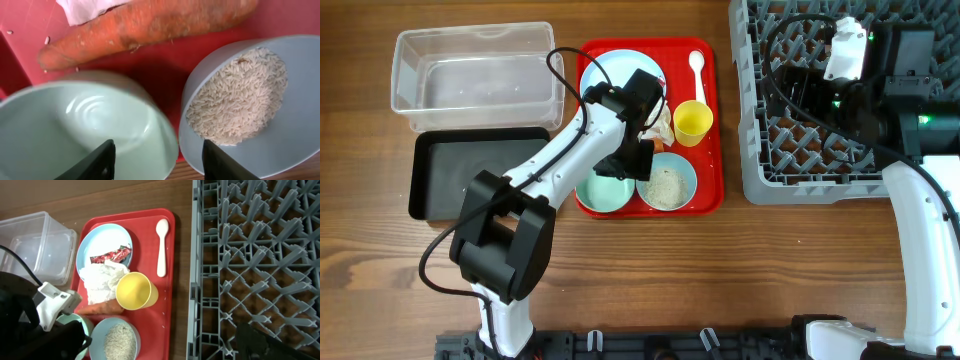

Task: Sort waste into correct bins and load items into the dishwasher rack
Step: 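Grasp the blue rice bowl with the left gripper and lift it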

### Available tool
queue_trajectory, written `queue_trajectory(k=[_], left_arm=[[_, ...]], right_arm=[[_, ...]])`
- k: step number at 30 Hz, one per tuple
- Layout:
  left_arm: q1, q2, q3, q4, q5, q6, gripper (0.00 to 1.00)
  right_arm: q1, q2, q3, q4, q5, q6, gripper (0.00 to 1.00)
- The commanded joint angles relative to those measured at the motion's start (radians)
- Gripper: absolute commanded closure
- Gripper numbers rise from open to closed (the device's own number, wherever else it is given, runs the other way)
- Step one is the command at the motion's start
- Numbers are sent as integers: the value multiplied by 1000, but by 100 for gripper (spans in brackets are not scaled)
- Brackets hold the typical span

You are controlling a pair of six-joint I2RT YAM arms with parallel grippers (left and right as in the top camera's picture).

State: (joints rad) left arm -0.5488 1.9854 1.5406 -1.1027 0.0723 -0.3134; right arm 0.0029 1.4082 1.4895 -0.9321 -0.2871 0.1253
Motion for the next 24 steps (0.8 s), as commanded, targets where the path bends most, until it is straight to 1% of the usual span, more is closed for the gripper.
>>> queue_trajectory(k=[1, 3, 5, 7, 8, 9, 11, 13, 20, 22, 24], left_arm=[[5, -4, 38, -26, -10, -5, 43], [-1, -34, 100, -24, -6, 6, 42], [-21, -51, 117, 19, 48, 76, 42], [-73, -51, 116, 73, 103, 194, 38], [-93, -50, 116, 82, 102, 238, 34], [-136, -42, 116, 103, 101, 325, 29], [-204, -11, 116, 134, 68, 411, 28], [-239, 26, 116, 138, 34, 415, 32], [-263, 132, 115, 147, 39, 410, 59], [-267, 156, 114, 150, 39, 410, 62], [-274, 179, 114, 151, 39, 402, 69]], right_arm=[[0, 10, 7, -5, 6, -21, 0], [0, 10, 7, -5, 6, -21, 0], [0, 10, 7, -5, 6, -22, 0], [0, 10, 7, -4, 7, -22, 0], [0, 10, 7, -3, 7, -22, 0], [0, 10, 7, -3, 8, -22, 0], [0, 10, 7, -5, 21, -22, 0], [-1, 10, 7, -12, 34, -22, 0], [0, 10, 7, -12, 45, -20, 0], [0, 10, 7, -12, 45, -20, 0], [0, 10, 7, -12, 45, -20, 0]])
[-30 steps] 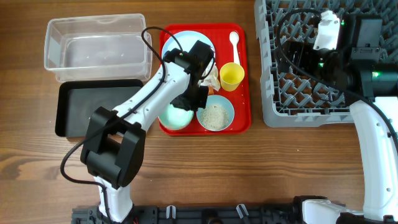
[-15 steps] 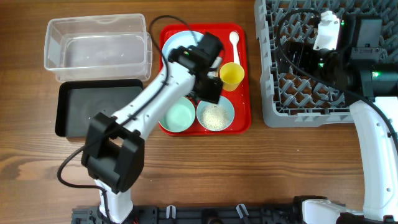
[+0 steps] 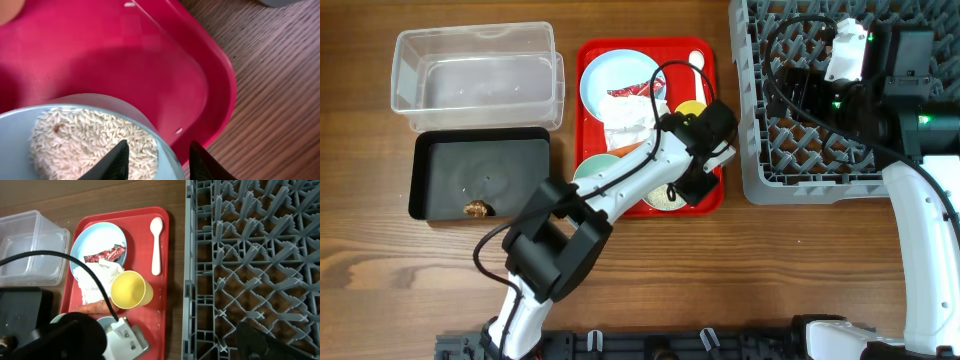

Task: Sort waste into correct bins and load items into the dishwasher rack
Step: 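Grasp the blue rice bowl with the left gripper and lift it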

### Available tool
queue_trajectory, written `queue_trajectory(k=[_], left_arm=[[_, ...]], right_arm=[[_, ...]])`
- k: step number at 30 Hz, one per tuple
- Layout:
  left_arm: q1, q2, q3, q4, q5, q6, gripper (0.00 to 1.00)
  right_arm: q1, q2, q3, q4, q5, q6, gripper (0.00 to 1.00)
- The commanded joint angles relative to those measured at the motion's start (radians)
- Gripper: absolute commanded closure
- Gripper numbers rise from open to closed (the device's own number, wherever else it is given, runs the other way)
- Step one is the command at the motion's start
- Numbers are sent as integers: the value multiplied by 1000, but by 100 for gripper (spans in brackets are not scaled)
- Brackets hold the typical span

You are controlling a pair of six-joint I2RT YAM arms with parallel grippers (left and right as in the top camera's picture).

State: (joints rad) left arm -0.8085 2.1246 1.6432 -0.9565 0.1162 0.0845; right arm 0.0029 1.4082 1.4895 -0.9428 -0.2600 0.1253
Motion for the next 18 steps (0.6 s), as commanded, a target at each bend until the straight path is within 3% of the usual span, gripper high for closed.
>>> queue_trajectory(k=[1, 5, 6, 12, 18], left_arm=[[-16, 48, 12, 3, -6, 5, 71], [-22, 68, 12, 4, -6, 4, 83], [-22, 68, 12, 4, -5, 5, 95], [-23, 59, 36, -26, -5, -48, 96], [11, -28, 107, -160, -5, -121, 96]], right_arm=[[0, 10, 7, -1, 18, -20, 0], [0, 10, 7, 0, 21, -21, 0], [0, 10, 7, 0, 41, -20, 0], [-1, 10, 7, 0, 42, -20, 0], [0, 10, 7, 0, 44, -21, 0]])
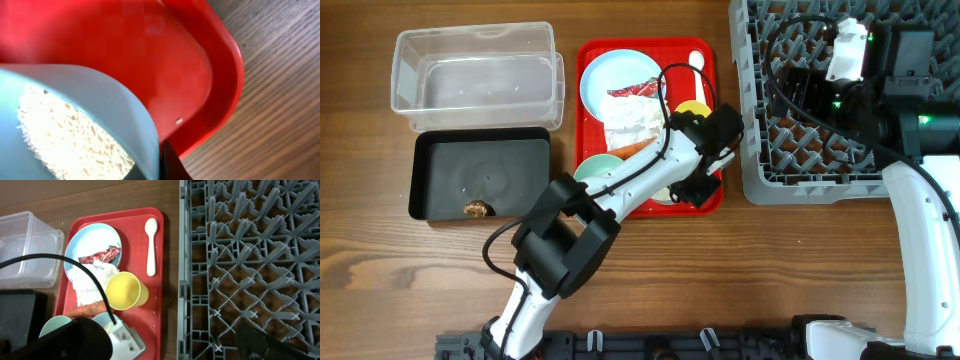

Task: Sort waste into correct bins and load items into the dishwasher rack
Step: 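Grasp the blue rice bowl with the left gripper and lift it, then tip the rice from the blue bowl onto the black tray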

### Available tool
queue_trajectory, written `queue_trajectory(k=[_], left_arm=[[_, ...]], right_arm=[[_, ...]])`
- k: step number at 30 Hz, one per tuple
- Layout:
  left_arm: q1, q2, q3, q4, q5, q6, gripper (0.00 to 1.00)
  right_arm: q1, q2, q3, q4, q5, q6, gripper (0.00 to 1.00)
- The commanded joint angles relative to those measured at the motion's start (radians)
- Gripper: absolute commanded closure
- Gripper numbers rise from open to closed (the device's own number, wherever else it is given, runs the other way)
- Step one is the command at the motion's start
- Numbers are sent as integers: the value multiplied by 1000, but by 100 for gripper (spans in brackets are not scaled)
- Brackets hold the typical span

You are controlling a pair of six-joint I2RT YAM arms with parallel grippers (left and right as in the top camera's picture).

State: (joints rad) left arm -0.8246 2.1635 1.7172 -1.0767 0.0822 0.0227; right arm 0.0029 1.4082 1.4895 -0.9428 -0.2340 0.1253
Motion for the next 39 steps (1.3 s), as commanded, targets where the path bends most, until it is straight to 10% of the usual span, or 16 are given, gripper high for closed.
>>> queue_trajectory(k=[1, 15, 25, 39], left_arm=[[37, -88, 38, -56, 32, -72, 96], [452, -311, 39, -203, 360, -119, 96], [985, -313, -29, -417, 706, 224, 96], [1317, -313, -406, -342, 1180, 571, 96]], right_arm=[[0, 10, 7, 0, 18, -21, 1], [0, 10, 7, 6, 18, -21, 0], [0, 10, 7, 0, 18, -21, 0], [0, 10, 7, -2, 17, -18, 0]])
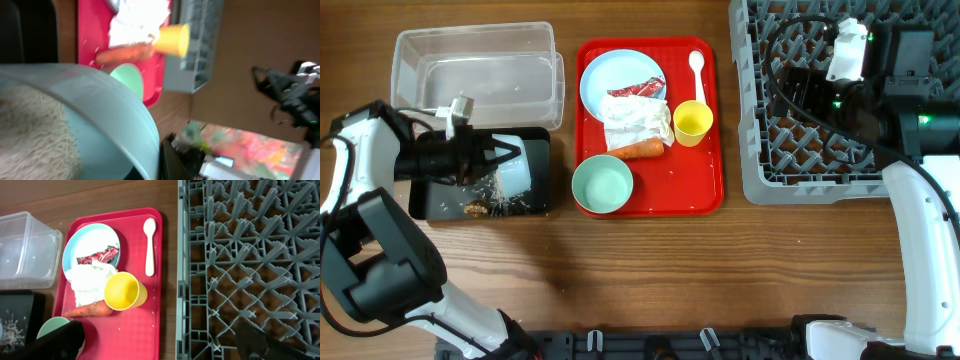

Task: Sort waste into correct bins and load items into the dishwasher rack
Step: 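Tip the rice from the blue bowl onto the black tray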

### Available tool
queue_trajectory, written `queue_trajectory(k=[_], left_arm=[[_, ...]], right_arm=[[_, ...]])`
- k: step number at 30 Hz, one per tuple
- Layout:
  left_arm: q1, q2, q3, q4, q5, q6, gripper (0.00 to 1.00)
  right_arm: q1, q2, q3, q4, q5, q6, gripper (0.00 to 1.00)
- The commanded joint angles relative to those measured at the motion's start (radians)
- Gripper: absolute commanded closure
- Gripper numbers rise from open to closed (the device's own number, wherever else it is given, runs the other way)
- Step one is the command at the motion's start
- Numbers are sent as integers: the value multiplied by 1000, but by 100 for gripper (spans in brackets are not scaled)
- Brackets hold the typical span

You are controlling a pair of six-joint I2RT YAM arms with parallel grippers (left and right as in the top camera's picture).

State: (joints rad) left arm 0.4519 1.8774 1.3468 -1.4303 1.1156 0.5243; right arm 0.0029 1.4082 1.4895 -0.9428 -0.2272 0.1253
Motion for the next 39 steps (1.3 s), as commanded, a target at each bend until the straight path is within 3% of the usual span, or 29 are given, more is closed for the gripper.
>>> queue_trajectory(k=[1, 9, 18, 34, 39], left_arm=[[56, -27, -47, 18, 169, 74, 96], [101, -26, -58, 28, 251, 74, 96], [101, -26, -58, 19, 462, 70, 96], [100, -26, -58, -45, 461, 64, 96], [61, -81, -55, -44, 458, 154, 96]], right_arm=[[0, 10, 7, -5, 10, -18, 0], [0, 10, 7, -8, 10, -18, 0], [0, 10, 7, -12, 10, -18, 0], [0, 10, 7, -9, 11, -18, 0], [0, 10, 7, -8, 10, -18, 0]])
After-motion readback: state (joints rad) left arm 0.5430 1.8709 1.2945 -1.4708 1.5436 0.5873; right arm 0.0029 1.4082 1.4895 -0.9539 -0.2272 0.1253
